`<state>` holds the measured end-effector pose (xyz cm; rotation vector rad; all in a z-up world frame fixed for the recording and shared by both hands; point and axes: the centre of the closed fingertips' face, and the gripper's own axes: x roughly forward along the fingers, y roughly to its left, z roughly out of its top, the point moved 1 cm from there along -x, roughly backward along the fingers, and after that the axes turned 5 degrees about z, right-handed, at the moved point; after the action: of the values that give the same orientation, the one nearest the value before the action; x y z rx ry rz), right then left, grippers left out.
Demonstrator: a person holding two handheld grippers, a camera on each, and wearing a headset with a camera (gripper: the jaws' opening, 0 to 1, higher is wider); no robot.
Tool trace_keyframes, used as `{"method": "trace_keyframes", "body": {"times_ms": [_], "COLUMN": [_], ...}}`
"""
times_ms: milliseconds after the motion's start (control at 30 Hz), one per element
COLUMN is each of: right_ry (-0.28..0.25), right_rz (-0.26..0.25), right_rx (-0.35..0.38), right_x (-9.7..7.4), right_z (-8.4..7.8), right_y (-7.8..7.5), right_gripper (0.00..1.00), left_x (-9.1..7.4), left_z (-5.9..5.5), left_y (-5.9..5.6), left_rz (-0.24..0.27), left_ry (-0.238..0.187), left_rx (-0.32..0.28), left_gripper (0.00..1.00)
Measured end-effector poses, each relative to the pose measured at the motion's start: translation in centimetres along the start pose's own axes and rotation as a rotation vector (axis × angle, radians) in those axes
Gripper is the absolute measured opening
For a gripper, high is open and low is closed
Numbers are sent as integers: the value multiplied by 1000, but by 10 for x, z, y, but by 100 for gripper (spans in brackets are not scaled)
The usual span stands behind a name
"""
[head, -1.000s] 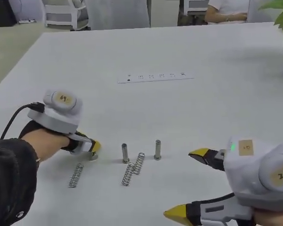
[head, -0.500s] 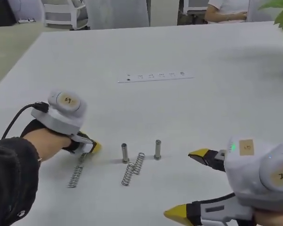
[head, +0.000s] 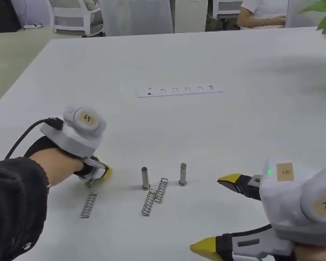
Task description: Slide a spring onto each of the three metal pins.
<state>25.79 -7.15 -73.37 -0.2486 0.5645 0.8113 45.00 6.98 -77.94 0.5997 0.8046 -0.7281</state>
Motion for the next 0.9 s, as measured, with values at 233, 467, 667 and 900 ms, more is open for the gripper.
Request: {"method": "trace_keyframes", "body": {"times_ms": [233, 467, 667, 900], "right_ry": [-4, -6, -9, -2], "right_rz": [0, -2, -4, -3], "right_rx": [2, 3, 5, -5], "right_x": [-1, -1, -2, -2], "right_z": [1, 1, 1, 2], "right_y": [0, -1, -2, 0], "right_gripper": [76, 74, 73, 73], "left_x": [0, 1, 1, -9], "left_z": [-1, 1, 0, 4], "left_y": [1, -1, -1, -1], "left_rz": [0, -5, -9, -16], "left_ry": [8, 20, 27, 3], "left_rx": [-7, 0, -10, -14], "left_gripper": [2, 1, 0, 0]}}
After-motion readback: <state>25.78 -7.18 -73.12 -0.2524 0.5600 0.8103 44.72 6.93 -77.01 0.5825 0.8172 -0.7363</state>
